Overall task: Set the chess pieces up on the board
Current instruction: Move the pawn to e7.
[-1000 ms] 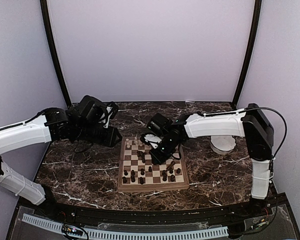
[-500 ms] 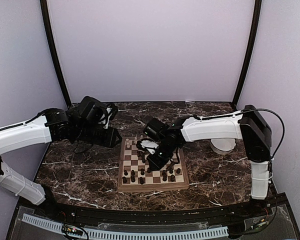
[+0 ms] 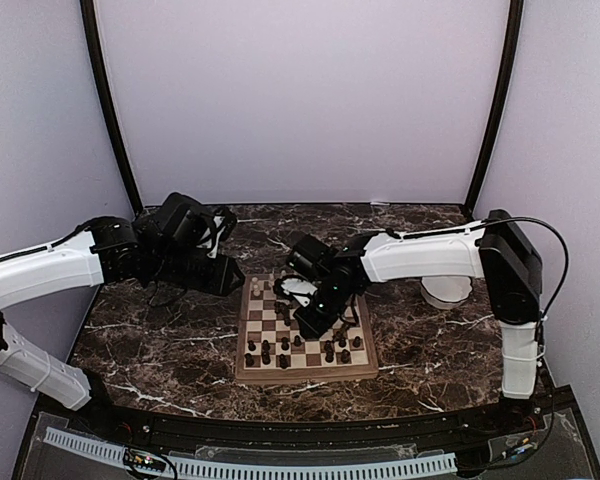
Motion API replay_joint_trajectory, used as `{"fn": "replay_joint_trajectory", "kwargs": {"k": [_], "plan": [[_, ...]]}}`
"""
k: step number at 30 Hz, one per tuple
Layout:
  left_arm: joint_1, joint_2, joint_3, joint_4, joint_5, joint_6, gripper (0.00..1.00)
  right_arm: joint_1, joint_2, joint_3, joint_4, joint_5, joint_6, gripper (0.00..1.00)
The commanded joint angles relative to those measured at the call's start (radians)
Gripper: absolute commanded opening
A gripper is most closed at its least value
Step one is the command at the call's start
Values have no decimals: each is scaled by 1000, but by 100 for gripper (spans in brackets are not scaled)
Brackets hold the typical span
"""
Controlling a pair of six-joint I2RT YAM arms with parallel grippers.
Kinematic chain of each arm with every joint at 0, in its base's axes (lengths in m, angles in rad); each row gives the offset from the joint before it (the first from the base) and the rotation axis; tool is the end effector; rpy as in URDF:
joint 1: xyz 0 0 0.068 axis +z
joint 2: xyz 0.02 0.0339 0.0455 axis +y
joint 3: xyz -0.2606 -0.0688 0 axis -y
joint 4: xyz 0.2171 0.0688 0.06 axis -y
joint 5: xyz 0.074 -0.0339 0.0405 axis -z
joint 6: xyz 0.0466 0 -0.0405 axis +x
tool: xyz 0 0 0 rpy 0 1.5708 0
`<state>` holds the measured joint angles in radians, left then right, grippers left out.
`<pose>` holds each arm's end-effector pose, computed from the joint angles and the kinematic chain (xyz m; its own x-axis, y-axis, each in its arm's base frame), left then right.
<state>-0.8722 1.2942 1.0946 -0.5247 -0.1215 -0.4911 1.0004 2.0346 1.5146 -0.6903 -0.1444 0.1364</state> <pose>0.1739 -0.1982 0.3003 -0.7067 0.1136 -0.6983 0.4178 0.8635 -0.2824 0.2088 0.3379 0.1784 -0.6176 -0.7134 -0.3311 -0.7836 0.5942 0.1814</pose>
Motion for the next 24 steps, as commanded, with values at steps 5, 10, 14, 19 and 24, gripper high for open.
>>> {"fn": "replay_joint_trajectory", "kwargs": {"k": [5,10,14,19,24], "plan": [[5,2,3,-20,8,-5,29,-4,49,63,26,-28,17,12],[5,0,1,-28,7,-11,29,-1,45,55,26,-59,-2,12],[5,-2,-5,-26,6,-17,29,1,18,18,36,-83,-17,12],[6,-4,-15,-20,4,-27,29,3,-7,-21,30,-88,-26,12],[6,3,-19,-7,7,-29,29,4,-24,-32,27,-86,-28,12]]}}
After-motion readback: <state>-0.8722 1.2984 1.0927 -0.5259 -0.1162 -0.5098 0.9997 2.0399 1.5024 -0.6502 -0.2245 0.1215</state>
